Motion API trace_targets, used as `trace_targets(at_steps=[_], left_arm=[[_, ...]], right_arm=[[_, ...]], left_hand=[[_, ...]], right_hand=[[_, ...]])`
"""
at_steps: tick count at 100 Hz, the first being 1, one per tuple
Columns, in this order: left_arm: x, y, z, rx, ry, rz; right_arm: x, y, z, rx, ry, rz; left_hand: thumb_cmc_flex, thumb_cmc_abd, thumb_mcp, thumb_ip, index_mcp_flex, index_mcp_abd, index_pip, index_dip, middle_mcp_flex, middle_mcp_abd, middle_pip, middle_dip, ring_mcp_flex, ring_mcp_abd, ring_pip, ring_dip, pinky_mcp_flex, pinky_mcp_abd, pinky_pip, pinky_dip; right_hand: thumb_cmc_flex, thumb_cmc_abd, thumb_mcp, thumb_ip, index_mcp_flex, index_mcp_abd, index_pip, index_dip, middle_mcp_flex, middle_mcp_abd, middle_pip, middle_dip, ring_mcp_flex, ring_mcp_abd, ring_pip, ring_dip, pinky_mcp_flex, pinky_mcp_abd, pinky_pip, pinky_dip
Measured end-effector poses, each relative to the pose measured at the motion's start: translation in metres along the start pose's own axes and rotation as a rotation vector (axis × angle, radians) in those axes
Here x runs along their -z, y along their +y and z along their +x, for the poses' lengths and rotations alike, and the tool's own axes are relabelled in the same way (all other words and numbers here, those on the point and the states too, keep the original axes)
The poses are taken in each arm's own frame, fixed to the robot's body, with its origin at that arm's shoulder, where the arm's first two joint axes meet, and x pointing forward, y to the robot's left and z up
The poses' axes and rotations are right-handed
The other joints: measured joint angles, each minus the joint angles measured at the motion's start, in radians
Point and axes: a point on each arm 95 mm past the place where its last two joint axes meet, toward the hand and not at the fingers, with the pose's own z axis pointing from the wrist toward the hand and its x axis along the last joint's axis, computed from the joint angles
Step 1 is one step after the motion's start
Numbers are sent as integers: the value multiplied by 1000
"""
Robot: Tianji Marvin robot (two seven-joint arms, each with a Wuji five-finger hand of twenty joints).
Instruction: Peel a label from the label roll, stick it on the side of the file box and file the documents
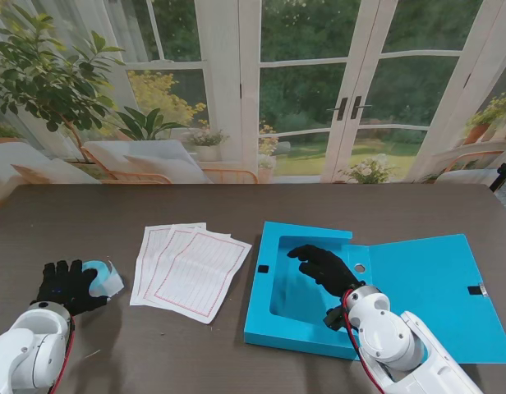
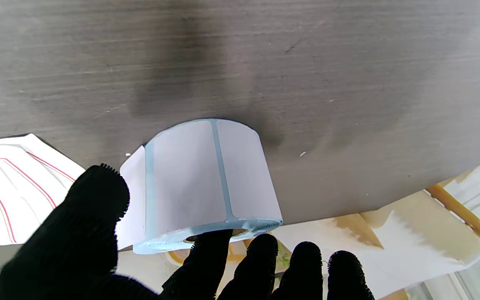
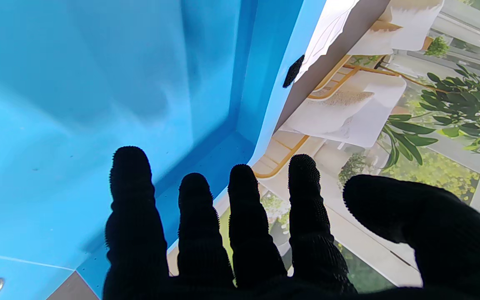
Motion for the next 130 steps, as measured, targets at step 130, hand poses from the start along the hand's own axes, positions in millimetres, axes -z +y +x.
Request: trace_targets(at_steps=[130], left_arm=[[-37, 13, -3, 95, 2, 62]], right_arm=[[0, -1, -1, -63, -12, -2]], left_hand=[[106, -313, 237, -133, 303, -103, 596, 22, 132, 83, 144, 243, 571, 58, 534, 178, 416, 75, 908, -44]], right_hand=[[8, 0, 0, 0, 11, 13, 3, -2, 0, 2, 0, 0, 0, 1, 0, 0, 0, 0, 0, 0]])
